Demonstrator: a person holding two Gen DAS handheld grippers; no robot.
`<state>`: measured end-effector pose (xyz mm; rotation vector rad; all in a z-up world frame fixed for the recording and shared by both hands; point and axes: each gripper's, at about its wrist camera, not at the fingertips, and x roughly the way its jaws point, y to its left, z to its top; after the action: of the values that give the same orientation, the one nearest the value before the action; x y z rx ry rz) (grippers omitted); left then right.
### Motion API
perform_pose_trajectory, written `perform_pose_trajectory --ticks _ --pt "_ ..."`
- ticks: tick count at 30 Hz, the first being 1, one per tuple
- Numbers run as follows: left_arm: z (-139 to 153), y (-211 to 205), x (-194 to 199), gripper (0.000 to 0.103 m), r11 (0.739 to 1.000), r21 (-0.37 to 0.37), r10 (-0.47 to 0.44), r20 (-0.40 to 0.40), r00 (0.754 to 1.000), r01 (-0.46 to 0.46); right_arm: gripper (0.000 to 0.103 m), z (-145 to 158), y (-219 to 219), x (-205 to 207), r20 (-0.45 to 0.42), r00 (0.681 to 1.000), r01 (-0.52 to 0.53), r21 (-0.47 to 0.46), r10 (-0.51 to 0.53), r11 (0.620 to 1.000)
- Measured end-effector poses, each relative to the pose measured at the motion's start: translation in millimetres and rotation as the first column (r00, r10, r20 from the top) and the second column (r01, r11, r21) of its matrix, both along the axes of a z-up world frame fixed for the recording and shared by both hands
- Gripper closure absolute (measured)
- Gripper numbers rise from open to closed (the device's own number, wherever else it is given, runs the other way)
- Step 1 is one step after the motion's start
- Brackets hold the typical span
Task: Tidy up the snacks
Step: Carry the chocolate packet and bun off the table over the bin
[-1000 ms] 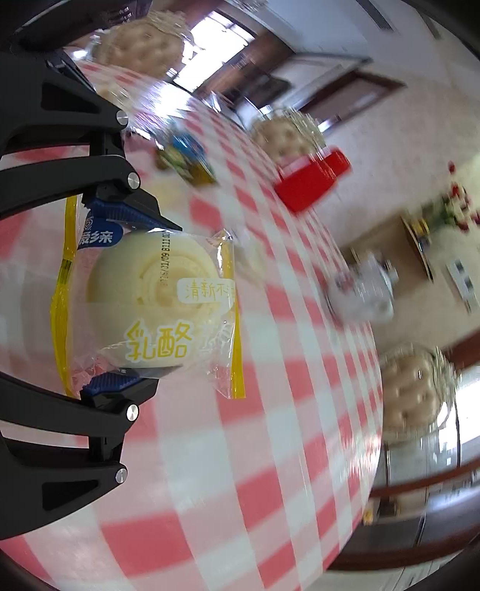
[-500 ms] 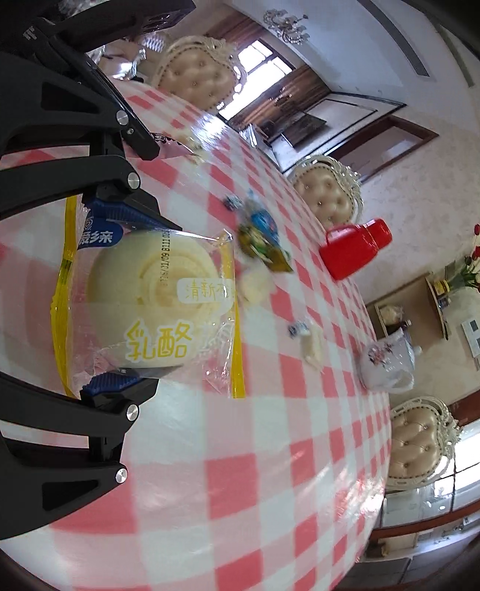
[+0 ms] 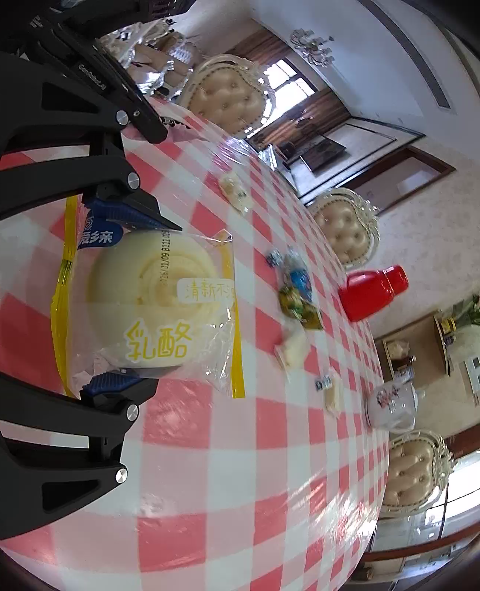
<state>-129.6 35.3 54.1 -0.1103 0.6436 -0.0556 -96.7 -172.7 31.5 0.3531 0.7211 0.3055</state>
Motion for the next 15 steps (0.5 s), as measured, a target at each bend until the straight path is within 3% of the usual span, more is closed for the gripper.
perform_pose_trajectory --ticks 10,15 --pt "2.8 40.0 -54.0 0.081 0.996 0.068 0.050 0.011 0.999 -0.051 0.040 1.1 46.9 -21.7 -0.012 0.992 -0.124 -0.029 0.123 0.992" --pt "1.8 69.0 -72.7 0.081 0.993 0.081 0.085 -0.006 0.996 -0.085 0.040 1.3 87.5 -36.7 -0.022 0.972 -0.235 -0.052 0.234 0.971"
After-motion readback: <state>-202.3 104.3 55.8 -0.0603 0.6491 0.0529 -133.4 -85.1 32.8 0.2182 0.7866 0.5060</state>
